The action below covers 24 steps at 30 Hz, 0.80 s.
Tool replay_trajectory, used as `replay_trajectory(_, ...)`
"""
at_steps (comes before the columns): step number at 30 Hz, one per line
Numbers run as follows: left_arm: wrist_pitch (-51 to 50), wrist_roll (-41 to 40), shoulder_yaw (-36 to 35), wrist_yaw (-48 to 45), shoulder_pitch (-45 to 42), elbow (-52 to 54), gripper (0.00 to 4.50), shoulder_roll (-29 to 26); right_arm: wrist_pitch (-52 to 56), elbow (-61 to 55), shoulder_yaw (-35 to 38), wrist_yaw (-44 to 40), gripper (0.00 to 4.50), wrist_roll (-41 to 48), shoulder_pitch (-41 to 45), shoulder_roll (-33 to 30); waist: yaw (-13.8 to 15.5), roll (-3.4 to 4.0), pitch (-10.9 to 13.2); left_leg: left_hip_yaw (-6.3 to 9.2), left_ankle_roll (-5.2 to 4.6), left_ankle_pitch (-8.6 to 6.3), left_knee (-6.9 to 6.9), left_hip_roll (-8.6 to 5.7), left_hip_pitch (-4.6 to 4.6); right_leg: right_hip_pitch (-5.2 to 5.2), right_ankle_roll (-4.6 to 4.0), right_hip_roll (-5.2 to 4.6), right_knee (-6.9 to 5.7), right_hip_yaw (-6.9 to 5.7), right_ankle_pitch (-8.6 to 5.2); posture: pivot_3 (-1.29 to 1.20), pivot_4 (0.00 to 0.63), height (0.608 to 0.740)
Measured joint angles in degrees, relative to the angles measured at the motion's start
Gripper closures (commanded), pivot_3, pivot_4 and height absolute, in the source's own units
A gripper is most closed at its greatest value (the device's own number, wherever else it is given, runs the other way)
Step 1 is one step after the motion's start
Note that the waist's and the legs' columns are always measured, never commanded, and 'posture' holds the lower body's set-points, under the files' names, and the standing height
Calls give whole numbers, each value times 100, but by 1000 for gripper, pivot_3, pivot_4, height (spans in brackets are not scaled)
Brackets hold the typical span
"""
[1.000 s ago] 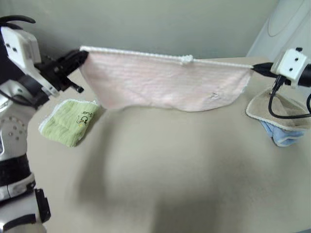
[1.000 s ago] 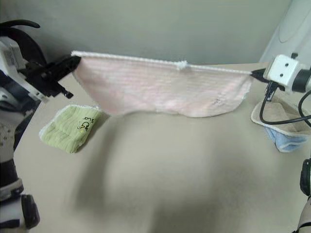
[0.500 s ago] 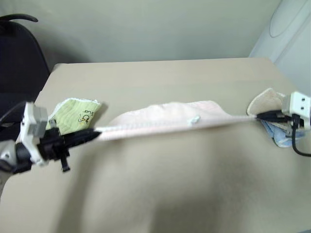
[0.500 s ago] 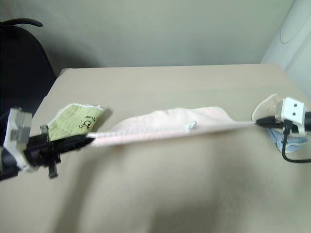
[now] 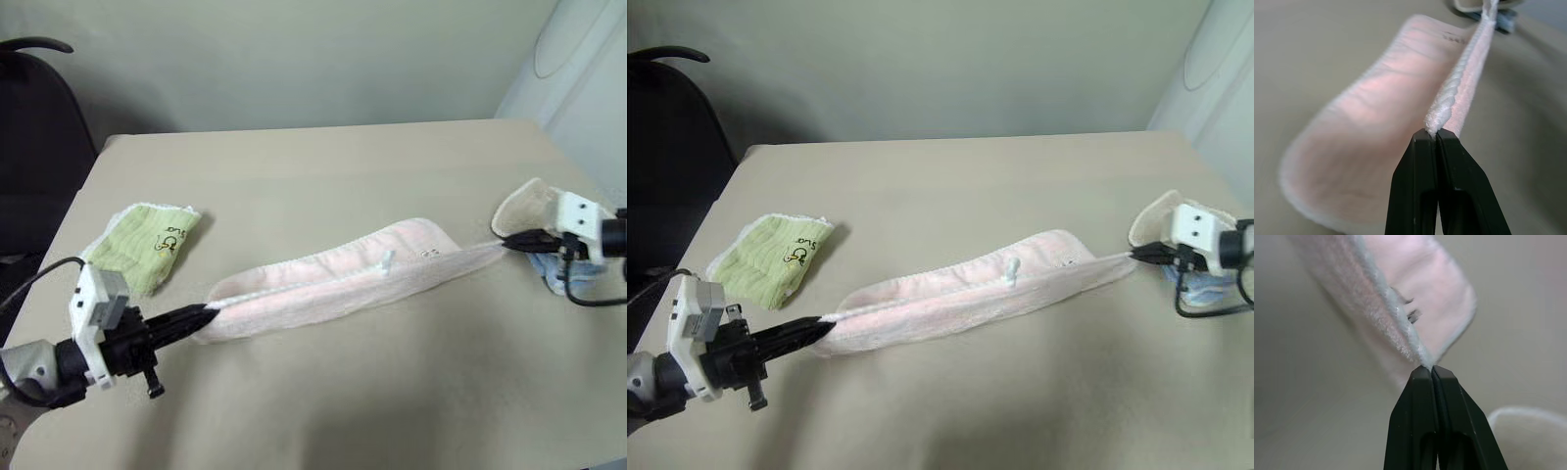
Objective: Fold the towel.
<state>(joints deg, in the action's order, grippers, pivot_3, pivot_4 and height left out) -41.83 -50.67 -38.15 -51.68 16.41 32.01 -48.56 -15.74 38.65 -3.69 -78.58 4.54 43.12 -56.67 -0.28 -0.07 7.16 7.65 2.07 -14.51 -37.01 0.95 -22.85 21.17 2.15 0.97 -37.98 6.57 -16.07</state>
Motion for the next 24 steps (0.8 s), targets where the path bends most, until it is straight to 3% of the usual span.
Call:
replay_trajectory(5, 71, 476, 311, 460, -585, -837, 4487, -13, -648, 1075, -650, 837, 4500, -946, 1058, 843, -6, 12, 4, 3, 6, 3, 6, 0, -11, 14, -2, -2, 4, -4, 1, 0, 150, 740)
replay_trajectory(9, 528, 1206, 996, 513, -908, -1414, 4487, -31, -1042, 2127, -1139, 1838, 4500, -1802, 1830, 1366, 4, 12, 4, 12, 6, 3, 6, -1, -17, 17, -8, -4, 6, -11, 4, 0, 150, 740)
replay_trajectory(16, 998, 1935, 1749, 601, -1301, -1859, 4487, 41, -1365, 3055, -1597, 3111, 4500, -2678, 2265, 1763, 9, 12, 4, 11, 43, 24, 7, -1, -45, 44, -20, -8, 4, -15, 10, 0, 150, 740)
replay_trajectory(17, 1053, 2000, 1826, 601, -1292, -1859, 4498, 42, -1391, 3103, -1624, 3234, 4297, -2740, 2277, 1777, 9, 12, 4, 11, 62, 35, 8, -1, -49, 46, -21, -8, 4, -17, 10, 0, 150, 740)
replay_trajectory(20, 1102, 2169, 1893, 654, -1262, -1898, 3762, 48, -1423, 3242, -1663, 3655, 3534, -2918, 2300, 1757, 12, 12, 4, 12, 62, 35, 8, -1, -59, 55, -22, -9, 3, -17, 10, 0, 150, 740)
replay_trajectory(24, 1074, 2231, 1865, 774, -1262, -2009, 2348, 167, -1498, 3335, -1656, 4017, 2152, -2965, 2301, 1638, 13, 12, 4, 7, 62, 35, 13, -1, -67, 68, -24, -11, 1, -16, 11, 0, 150, 740)
